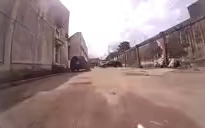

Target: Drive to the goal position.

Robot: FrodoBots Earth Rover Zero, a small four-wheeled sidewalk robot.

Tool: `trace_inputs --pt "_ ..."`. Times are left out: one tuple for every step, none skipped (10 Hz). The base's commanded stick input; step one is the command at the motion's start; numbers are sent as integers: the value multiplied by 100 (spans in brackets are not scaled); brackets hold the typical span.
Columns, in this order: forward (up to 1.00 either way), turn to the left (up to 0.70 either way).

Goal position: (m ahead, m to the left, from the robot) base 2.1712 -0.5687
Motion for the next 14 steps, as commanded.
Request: trace_inputs --pt "70 4" --pt "70 4" --pt "70 4" --pt "70 4" --pt "70 4" --pt "70 4" --pt "70 4" --pt "70 -31" --pt "70 -31" --pt "70 -31" --pt "70 -31" --pt "70 -31" --pt "70 -31" --pt "70 -12"
